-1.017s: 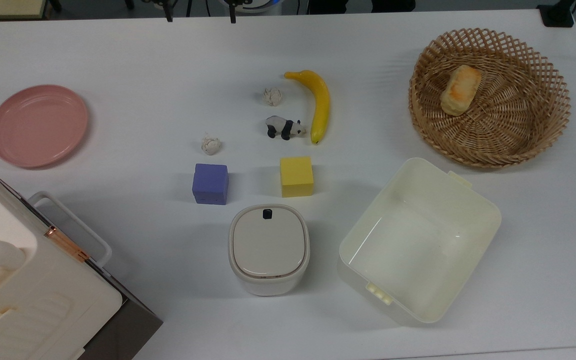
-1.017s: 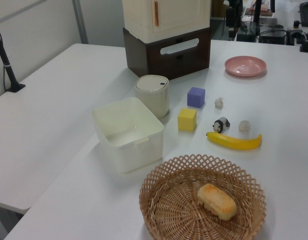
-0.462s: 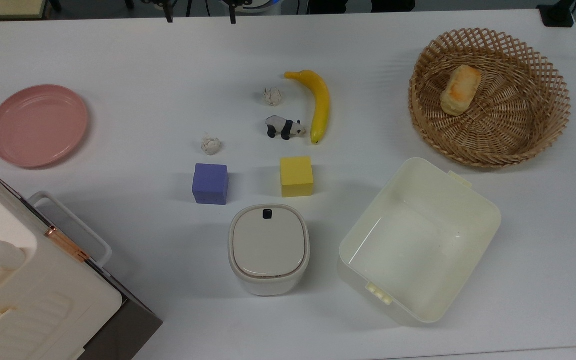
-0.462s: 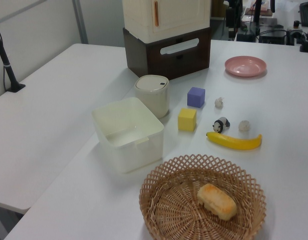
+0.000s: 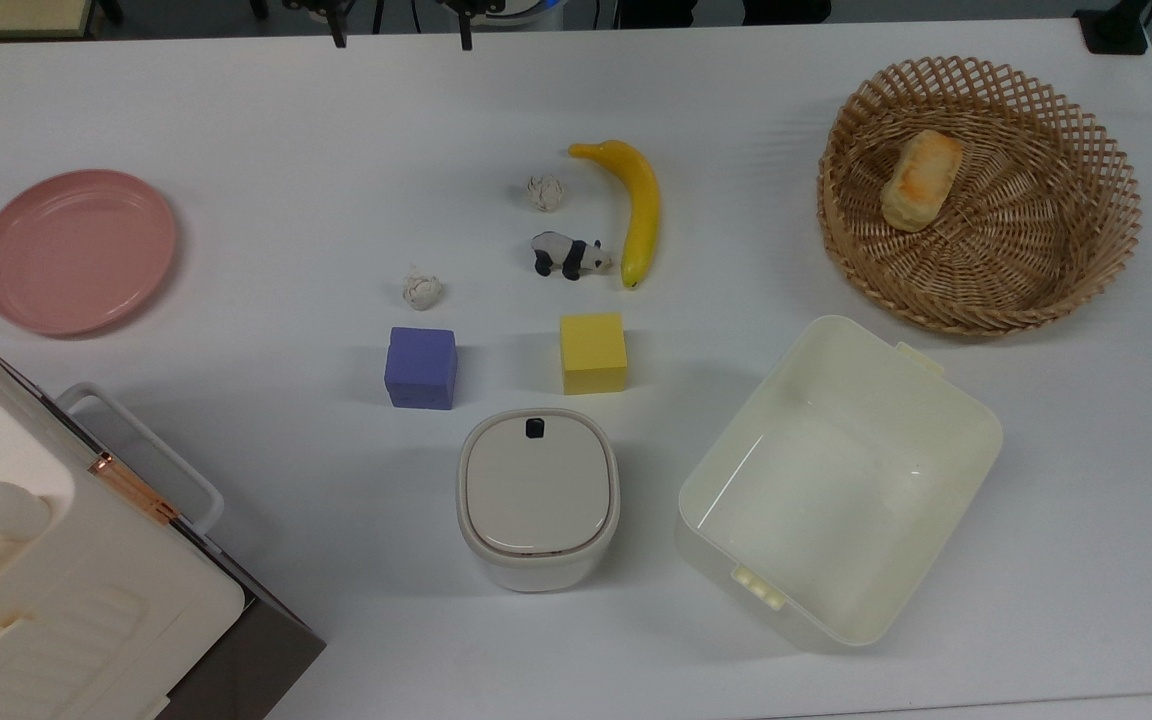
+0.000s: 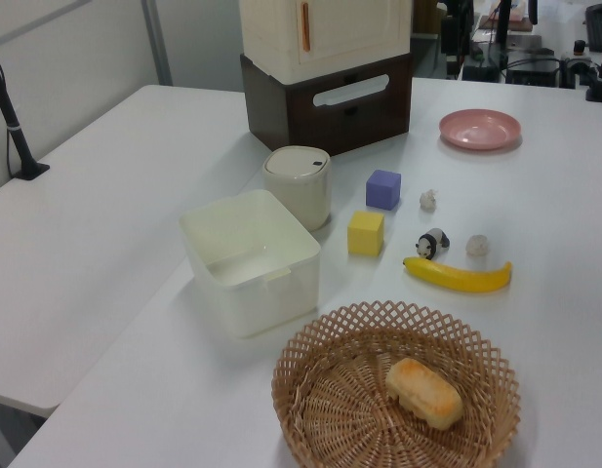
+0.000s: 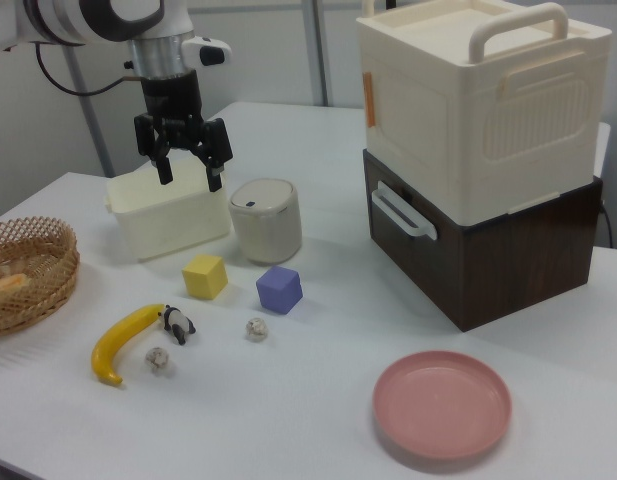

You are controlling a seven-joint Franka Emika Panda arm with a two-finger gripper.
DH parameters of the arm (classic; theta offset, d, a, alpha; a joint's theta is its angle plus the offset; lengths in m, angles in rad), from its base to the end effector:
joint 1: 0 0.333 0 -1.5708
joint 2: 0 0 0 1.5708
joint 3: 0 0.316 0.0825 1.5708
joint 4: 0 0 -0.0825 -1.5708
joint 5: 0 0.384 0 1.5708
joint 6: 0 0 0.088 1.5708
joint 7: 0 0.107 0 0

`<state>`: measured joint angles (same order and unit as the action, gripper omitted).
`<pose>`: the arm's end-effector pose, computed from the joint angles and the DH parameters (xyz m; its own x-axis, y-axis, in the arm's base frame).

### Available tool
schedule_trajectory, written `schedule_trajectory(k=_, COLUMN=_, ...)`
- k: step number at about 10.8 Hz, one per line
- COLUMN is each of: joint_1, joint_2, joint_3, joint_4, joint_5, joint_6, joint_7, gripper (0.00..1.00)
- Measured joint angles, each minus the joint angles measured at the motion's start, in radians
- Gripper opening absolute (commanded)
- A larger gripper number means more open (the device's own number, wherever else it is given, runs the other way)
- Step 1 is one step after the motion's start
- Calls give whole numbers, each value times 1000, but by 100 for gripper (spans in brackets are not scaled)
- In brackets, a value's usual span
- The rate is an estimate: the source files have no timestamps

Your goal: Open the drawer

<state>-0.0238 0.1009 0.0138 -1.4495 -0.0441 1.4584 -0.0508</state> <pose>0.5739 -0.0113 0.6149 0.9949 0.0359 -0.0938 0.0396 -0.9985 0.0380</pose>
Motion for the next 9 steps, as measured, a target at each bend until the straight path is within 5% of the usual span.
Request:
schedule_trajectory(k=3, joint_1=-1, joint_2=1, joint_3=0, joint_4=0, joint_5=0, joint_6=2, joint_7=-22, gripper=100)
schedule_trajectory(k=9, joint_1=-26, joint_2=11, joint_3=-4, joint_4=0, joint_5=-16, joint_6=98, joint_7=-333, gripper=100)
